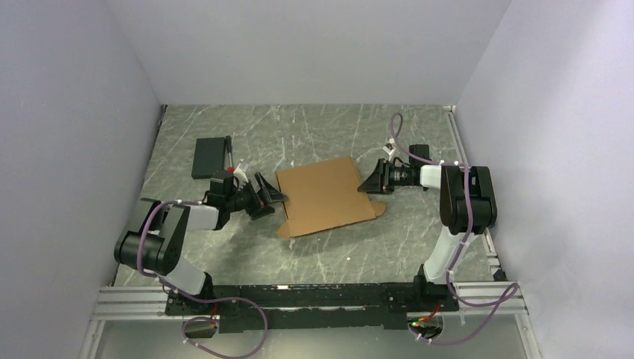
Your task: Fold the paper box
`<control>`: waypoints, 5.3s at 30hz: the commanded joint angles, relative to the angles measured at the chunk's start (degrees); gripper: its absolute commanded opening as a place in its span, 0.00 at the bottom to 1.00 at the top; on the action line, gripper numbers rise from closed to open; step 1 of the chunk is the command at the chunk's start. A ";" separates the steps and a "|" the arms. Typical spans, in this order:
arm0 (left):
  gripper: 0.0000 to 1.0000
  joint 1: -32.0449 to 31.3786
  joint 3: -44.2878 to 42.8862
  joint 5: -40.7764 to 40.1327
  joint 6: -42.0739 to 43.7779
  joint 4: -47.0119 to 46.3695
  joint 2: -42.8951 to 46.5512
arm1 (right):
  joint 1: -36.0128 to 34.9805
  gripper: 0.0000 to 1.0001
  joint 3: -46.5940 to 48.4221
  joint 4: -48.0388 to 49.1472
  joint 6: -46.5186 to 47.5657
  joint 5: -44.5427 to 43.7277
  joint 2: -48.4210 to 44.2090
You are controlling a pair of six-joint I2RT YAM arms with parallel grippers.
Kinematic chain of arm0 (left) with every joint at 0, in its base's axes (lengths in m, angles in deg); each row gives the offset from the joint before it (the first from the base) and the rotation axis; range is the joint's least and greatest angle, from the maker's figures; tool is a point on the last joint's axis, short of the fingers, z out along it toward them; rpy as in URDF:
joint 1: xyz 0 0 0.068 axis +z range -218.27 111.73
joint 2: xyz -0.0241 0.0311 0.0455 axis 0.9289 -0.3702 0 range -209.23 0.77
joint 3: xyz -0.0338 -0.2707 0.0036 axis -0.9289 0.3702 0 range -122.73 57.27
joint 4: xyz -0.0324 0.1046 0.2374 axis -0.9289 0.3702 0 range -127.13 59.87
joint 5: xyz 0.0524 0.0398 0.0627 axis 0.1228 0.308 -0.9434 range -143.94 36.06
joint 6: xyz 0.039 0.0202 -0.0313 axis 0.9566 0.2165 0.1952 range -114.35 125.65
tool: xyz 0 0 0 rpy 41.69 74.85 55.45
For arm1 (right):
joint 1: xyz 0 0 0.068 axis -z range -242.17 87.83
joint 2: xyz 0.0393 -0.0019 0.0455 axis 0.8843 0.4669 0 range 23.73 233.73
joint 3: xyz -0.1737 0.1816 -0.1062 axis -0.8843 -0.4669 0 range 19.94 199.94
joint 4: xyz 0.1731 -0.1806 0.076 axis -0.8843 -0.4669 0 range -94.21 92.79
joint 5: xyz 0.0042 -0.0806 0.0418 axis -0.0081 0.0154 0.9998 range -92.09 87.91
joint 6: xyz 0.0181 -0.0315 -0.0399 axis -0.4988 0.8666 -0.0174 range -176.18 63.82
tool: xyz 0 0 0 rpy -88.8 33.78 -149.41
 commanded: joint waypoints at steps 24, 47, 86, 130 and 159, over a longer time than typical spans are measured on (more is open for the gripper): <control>1.00 -0.38 2.03 4.32 -9.33 -15.72 -6.34 | 3.47 0.26 3.27 -2.84 0.52 -5.11 6.09; 0.75 -2.98 -0.60 3.51 -19.37 -20.75 -11.01 | 3.55 0.27 4.63 -5.36 2.48 -6.07 5.10; 0.49 -2.71 -15.72 7.40 -29.35 12.84 -3.34 | -25.76 1.00 7.08 -30.19 75.14 -19.80 -33.15; 0.57 -2.54 -12.82 13.29 -47.70 -9.17 -8.96 | -43.38 0.65 -16.04 16.41 71.22 -60.84 -32.60; 0.99 4.93 -19.33 8.02 -13.20 23.97 8.20 | -35.78 0.53 -5.75 3.91 58.41 -52.51 -36.94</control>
